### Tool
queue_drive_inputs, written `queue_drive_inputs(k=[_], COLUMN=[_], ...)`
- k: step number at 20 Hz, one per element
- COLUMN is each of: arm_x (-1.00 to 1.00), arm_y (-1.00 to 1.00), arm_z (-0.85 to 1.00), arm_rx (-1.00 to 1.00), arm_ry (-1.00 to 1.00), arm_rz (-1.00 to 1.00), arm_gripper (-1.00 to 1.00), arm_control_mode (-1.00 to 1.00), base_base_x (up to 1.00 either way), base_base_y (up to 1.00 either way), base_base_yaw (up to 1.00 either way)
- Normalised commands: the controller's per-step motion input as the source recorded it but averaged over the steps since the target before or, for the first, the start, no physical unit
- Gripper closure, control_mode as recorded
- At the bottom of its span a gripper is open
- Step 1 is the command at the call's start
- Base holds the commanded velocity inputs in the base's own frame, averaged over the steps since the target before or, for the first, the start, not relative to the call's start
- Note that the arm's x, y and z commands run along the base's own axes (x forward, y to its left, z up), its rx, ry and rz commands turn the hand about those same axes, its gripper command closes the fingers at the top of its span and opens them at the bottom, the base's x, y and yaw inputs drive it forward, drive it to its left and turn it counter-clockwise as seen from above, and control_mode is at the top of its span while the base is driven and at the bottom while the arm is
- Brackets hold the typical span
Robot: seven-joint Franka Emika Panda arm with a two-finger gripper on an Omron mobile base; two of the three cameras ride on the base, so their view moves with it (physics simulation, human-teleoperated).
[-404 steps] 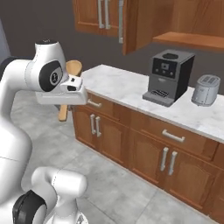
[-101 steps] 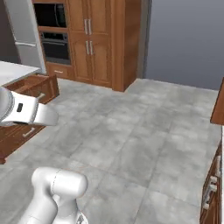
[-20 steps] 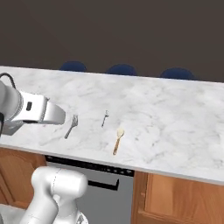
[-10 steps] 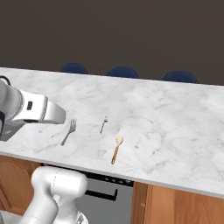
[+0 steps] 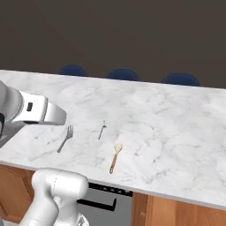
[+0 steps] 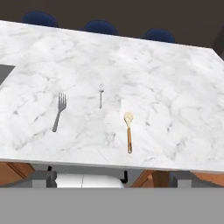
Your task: Organize the utensils by type. Pick up the wooden spoons from the counter and place them in the open cabinet. Then pick up the metallic utensils from the counter and place them in the open drawer.
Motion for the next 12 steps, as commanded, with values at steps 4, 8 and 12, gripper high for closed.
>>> queue_drive_inputs(k=[4, 8, 12], arm_x=[0.0, 0.14, 0.15], arm_y=[0.0, -0.11, -0.32], arm_z=[0.0, -0.04, -0.19], arm_rx=[0.0, 0.02, 0.09], arm_ry=[0.0, 0.01, 0.17], arm_rz=[0.0, 0.0, 0.02], arm_gripper=[-1.0, -1.0, -1.0], arm_control_mode=[1.0, -1.0, -1.0], base_base_x=[0.31, 0.14, 0.0], base_base_y=[-0.21, -0.12, 0.0], base_base_yaw=[0.0, 0.0, 0.0])
